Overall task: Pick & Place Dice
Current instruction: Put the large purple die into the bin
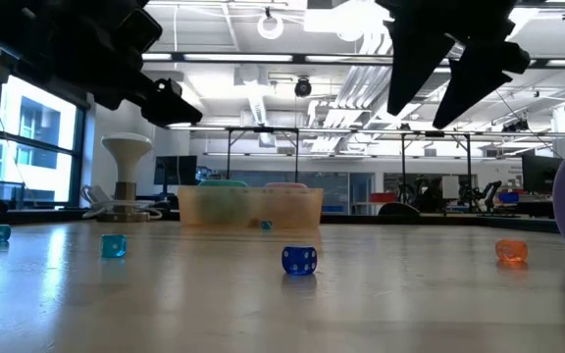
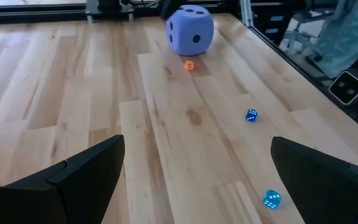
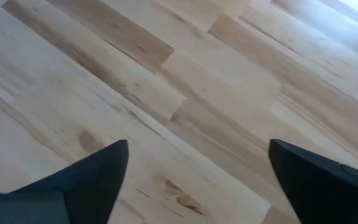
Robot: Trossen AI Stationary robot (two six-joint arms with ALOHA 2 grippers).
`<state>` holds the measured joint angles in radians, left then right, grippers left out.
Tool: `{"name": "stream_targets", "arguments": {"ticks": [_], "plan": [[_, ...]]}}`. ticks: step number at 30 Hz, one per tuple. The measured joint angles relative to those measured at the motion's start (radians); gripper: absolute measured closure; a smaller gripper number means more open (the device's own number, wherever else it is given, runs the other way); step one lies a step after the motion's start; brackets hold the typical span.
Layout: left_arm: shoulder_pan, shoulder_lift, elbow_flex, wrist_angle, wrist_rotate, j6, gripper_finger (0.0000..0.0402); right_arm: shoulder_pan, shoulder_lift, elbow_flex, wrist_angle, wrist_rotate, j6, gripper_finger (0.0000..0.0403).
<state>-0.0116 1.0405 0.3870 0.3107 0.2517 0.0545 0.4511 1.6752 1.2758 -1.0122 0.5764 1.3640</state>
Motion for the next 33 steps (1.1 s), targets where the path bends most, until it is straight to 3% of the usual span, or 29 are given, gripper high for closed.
{"name": "stream_targets", "arguments": {"ticks": [2, 7, 16, 26, 33], "plan": [[-0.023, 0.000, 0.000, 0.000, -0.024, 0.000, 0.0006, -0.001, 0.001, 0.000, 0.016, -0.019, 0.017, 0.0009], [-0.069, 0.000, 0.000, 0.001, -0.077, -0.003, 0.0006, -0.013, 0.000, 0.000, 0.036, -0.104, -0.012, 0.0040], [-0.119, 0.000, 0.000, 0.000, -0.098, -0.003, 0.0006, 0.085, -0.035, 0.001, -0.014, -0.175, 0.267, 0.0064], [-0.122, 0.000, 0.000, 0.003, -0.178, 0.007, 0.0006, 0.293, -0.034, 0.000, -0.223, -0.131, 0.697, 0.0063], [-0.122, 0.000, 0.000, 0.008, -0.179, 0.006, 0.0006, 0.363, -0.017, 0.000, -0.223, -0.131, 0.811, 0.0064]]}}
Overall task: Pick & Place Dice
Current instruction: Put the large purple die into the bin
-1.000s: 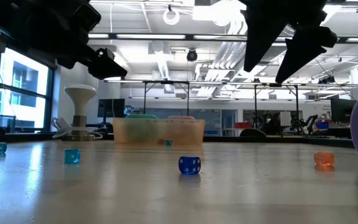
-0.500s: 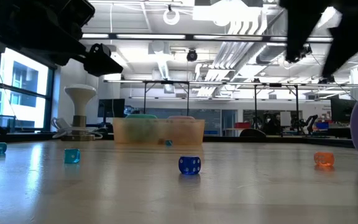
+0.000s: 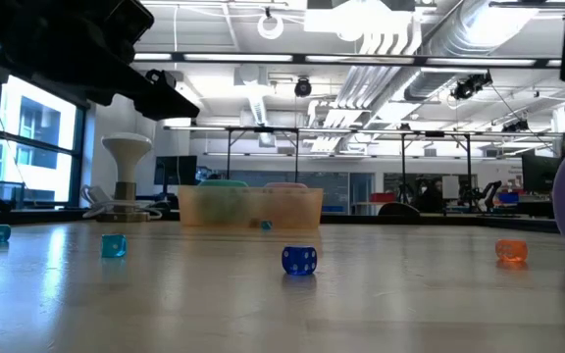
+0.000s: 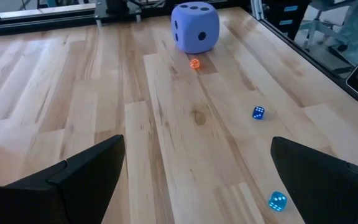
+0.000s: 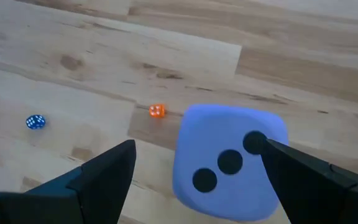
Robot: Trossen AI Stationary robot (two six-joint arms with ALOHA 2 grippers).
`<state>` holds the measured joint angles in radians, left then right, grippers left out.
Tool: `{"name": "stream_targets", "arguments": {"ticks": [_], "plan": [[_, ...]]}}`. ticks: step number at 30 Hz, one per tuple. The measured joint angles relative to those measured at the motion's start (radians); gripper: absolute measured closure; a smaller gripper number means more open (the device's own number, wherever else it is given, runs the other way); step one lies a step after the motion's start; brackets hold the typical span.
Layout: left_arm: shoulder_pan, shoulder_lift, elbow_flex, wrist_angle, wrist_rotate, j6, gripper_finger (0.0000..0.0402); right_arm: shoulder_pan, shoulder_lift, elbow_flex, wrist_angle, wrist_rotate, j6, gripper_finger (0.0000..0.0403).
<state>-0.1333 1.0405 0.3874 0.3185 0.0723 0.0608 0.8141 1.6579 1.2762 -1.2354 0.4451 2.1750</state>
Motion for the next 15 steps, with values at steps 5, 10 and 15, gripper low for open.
{"name": "stream_targets", "arguments": {"ticks": [5, 10, 15], "plan": [[0.000, 0.000, 0.000, 0.009, 0.000, -0.001, 0.0006, 0.004, 0.034, 0.000, -0.004, -0.003, 0.004, 0.0065], [0.000, 0.000, 0.000, 0.012, 0.000, -0.006, 0.0006, 0.004, 0.062, 0.000, -0.014, -0.009, 0.001, 0.0065], [0.000, 0.000, 0.000, 0.012, 0.000, -0.007, 0.0006, 0.008, 0.067, 0.000, -0.062, -0.015, 0.001, 0.0065]]}}
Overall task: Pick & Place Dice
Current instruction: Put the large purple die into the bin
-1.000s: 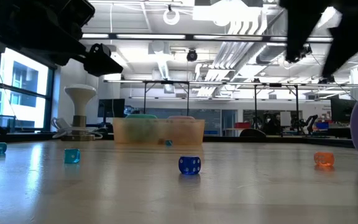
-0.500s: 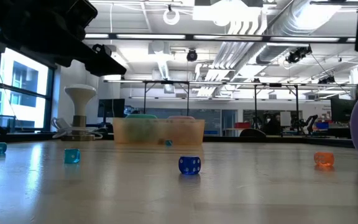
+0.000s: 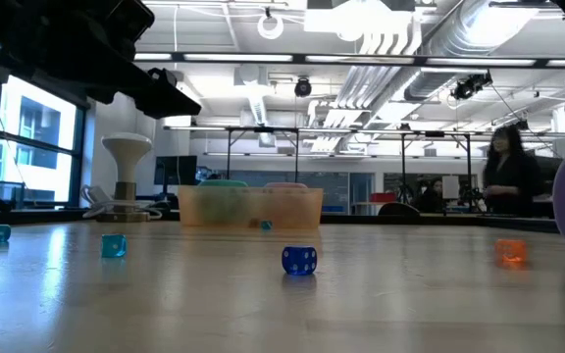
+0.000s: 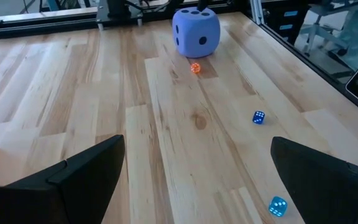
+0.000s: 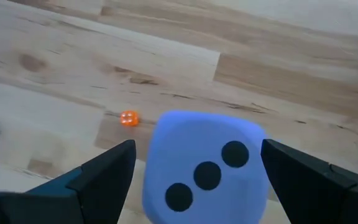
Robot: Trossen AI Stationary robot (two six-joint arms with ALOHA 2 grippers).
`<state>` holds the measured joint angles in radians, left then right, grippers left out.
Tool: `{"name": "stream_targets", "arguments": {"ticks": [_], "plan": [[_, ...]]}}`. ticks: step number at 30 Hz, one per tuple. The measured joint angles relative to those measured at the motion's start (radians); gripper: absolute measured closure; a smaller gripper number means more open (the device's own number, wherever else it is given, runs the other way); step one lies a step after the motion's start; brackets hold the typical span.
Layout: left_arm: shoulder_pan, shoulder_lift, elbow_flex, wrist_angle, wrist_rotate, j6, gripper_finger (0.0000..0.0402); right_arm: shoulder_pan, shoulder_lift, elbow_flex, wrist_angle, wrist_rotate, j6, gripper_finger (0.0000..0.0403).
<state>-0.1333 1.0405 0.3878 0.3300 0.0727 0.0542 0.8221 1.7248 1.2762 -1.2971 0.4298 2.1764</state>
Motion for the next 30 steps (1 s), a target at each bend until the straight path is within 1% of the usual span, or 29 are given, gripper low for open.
{"name": "stream_targets", "arguments": {"ticks": [6, 9, 14, 22, 30], "plan": [[0.000, 0.000, 0.000, 0.000, 0.000, -0.003, 0.0006, 0.009, 0.001, 0.000, -0.006, -0.041, 0.024, 0.0065], [0.000, 0.000, 0.000, 0.001, 0.000, -0.002, 0.0006, 0.011, 0.017, 0.000, -0.005, -0.025, 0.030, 0.0065], [0.000, 0.000, 0.000, 0.012, 0.000, 0.000, 0.0006, 0.016, 0.039, 0.001, -0.007, -0.048, 0.046, 0.0065], [0.000, 0.000, 0.000, 0.015, 0.000, -0.003, 0.0006, 0.017, 0.079, 0.003, 0.000, -0.029, 0.049, 0.0065], [0.000, 0.000, 0.000, 0.014, 0.001, -0.008, 0.0006, 0.016, 0.084, 0.001, 0.064, 0.019, 0.014, 0.0065]]}}
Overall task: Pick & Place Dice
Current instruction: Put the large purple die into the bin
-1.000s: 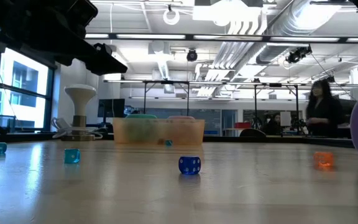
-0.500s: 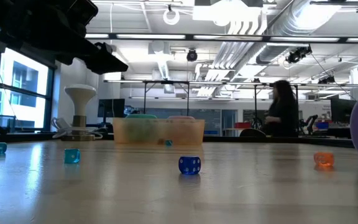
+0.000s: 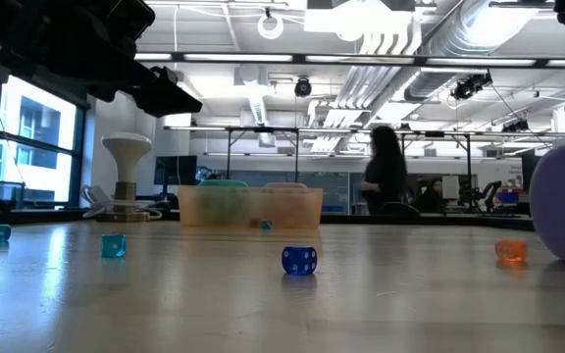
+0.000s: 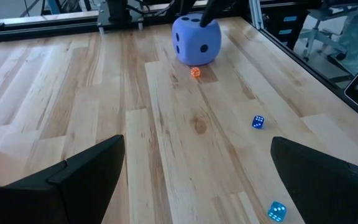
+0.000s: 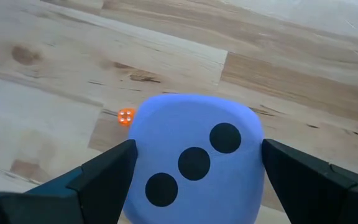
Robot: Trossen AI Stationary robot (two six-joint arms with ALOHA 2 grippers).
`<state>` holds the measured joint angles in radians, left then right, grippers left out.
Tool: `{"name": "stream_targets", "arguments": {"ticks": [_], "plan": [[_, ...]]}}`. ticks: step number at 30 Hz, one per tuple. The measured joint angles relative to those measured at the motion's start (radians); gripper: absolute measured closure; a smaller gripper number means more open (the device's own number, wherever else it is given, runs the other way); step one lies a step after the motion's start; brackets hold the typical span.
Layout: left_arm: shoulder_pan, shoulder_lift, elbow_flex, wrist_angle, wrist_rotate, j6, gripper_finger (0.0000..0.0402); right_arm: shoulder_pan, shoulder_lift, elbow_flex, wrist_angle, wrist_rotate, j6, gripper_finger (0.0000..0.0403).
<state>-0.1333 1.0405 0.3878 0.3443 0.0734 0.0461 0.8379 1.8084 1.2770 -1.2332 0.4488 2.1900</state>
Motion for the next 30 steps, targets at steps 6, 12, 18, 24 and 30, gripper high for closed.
{"name": "stream_targets", "arguments": {"ticks": [6, 12, 18, 24, 30], "plan": [[0.000, 0.000, 0.000, 0.000, 0.000, -0.002, 0.0006, 0.000, 0.000, 0.000, 0.004, 0.002, -0.017, 0.0065], [0.000, 0.000, 0.000, 0.000, 0.000, -0.002, 0.0006, 0.000, 0.000, 0.000, 0.005, 0.001, -0.017, 0.0065], [0.000, 0.000, 0.000, 0.000, 0.000, -0.002, 0.0006, 0.000, 0.000, 0.000, 0.006, 0.000, -0.018, 0.0065], [0.000, 0.000, 0.000, 0.000, 0.000, -0.001, 0.0006, 0.000, 0.000, 0.000, 0.006, -0.002, -0.018, 0.0065], [0.000, 0.000, 0.000, 0.000, 0.000, -0.001, 0.0006, 0.000, 0.000, 0.000, 0.005, -0.002, -0.018, 0.0065]]}}
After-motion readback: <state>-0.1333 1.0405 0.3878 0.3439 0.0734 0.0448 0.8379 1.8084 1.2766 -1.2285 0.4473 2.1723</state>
